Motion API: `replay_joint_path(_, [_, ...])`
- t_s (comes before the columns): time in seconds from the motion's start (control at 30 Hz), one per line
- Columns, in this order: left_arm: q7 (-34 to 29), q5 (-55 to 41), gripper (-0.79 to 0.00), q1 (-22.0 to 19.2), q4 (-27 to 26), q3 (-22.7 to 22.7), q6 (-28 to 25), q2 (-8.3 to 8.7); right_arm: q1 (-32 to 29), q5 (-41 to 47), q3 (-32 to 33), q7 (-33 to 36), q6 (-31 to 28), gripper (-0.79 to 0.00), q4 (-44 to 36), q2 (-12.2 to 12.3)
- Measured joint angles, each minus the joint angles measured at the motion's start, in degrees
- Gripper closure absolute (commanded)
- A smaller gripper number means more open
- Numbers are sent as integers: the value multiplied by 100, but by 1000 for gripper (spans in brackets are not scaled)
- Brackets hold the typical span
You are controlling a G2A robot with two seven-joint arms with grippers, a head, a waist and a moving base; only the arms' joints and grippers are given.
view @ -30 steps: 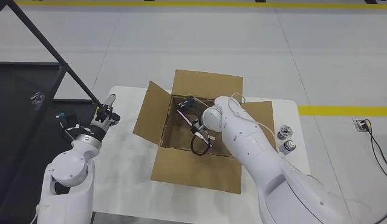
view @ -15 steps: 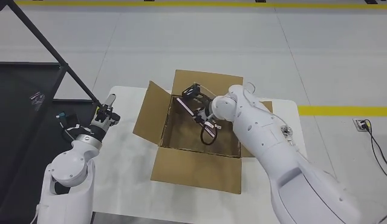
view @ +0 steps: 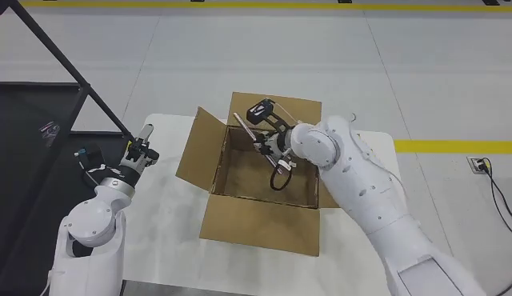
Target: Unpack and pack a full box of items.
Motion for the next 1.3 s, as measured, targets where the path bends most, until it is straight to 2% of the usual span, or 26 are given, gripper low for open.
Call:
replay_joint_path(0.03, [0, 0, -785, 0, 0, 0, 0, 0, -415, -154, 262, 216, 118, 0, -775, 123])
replay_joint_path(0.13, [0, 0, -785, 0, 0, 0, 0, 0, -1331, -482, 764, 579, 331, 0, -2420, 320])
replay_joint_path(0.27, [0, 0, -785, 0, 0, 0, 0, 0, -1859, -1219, 1004, 341, 826, 0, -3491, 398])
replay_joint_path(0.33, [0, 0, -785, 0, 0, 0, 0, 0, -1863, -1460, 997, 322, 847, 0, -3519, 398])
replay_joint_path(0.67, [0, 0, -785, 0, 0, 0, 0, 0, -1920, -1145, 1000, 242, 808, 0, -3513, 401])
replay_joint_path(0.77, [0, 0, -785, 0, 0, 0, 0, 0, -1987, -961, 1254, 109, 925, 0, -3584, 431])
replay_joint_path(0.97, [0, 0, -785, 0, 0, 0, 0, 0, -2521, -515, 2629, 224, 1202, 0, -4128, 616])
replay_joint_path(1.1, [0, 0, -785, 0, 0, 0, 0, 0, -3245, -357, 3800, 474, 1416, 0, -4641, 757])
replay_joint_path(1.3, [0, 0, -785, 0, 0, 0, 0, 0, -4081, -73, 5043, 859, 1718, 0, -4884, 883])
